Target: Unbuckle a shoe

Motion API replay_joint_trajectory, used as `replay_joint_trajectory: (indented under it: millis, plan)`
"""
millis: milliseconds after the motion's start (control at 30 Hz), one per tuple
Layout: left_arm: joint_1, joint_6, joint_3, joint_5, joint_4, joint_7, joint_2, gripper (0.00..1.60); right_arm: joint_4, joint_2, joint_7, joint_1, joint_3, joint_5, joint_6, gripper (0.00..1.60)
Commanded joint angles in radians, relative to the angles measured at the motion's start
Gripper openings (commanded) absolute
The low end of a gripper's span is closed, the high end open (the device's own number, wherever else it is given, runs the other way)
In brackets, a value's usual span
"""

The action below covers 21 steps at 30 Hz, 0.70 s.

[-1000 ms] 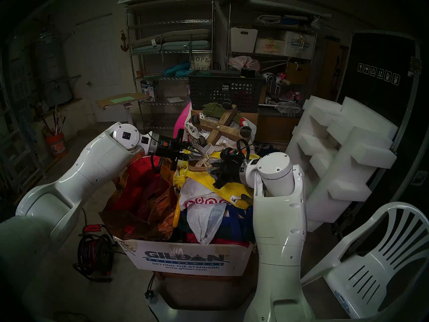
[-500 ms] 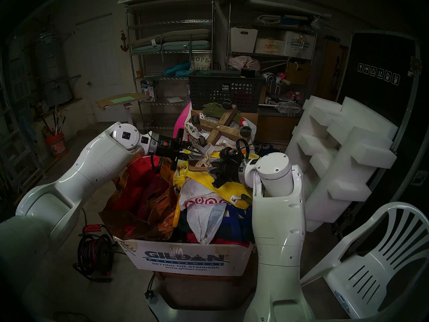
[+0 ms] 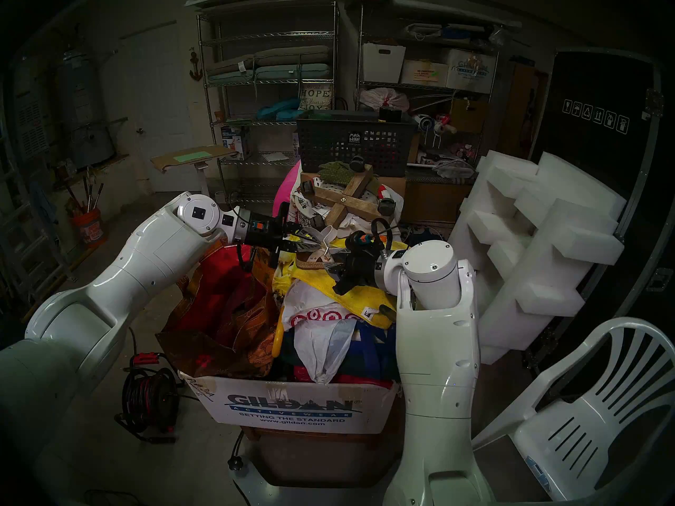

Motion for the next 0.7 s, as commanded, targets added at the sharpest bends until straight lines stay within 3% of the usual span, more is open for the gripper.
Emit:
replay_joint_trajectory:
  millis: [0,333,533,667]
  plan:
    - [-0.027,0.0,-0.008,-0.004,-0.003,-0.001,-0.007,0.68,-0.013,-0.011,0.005,0.019,0.007,0.034,0.001,1.02]
    - [-0.024,0.004,-0.009,-0.004,-0.011,-0.001,-0.006,0.68,-0.018,-0.014,-0.001,0.021,0.018,0.064,0.021,0.9]
    - [-0.02,0.008,-0.011,-0.006,-0.019,-0.001,-0.003,0.68,-0.018,-0.014,-0.007,0.021,0.018,0.066,0.026,0.91]
    - [-0.016,0.011,-0.012,-0.008,-0.026,-0.001,0.002,0.68,-0.014,-0.014,-0.012,0.02,0.011,0.066,0.029,1.01]
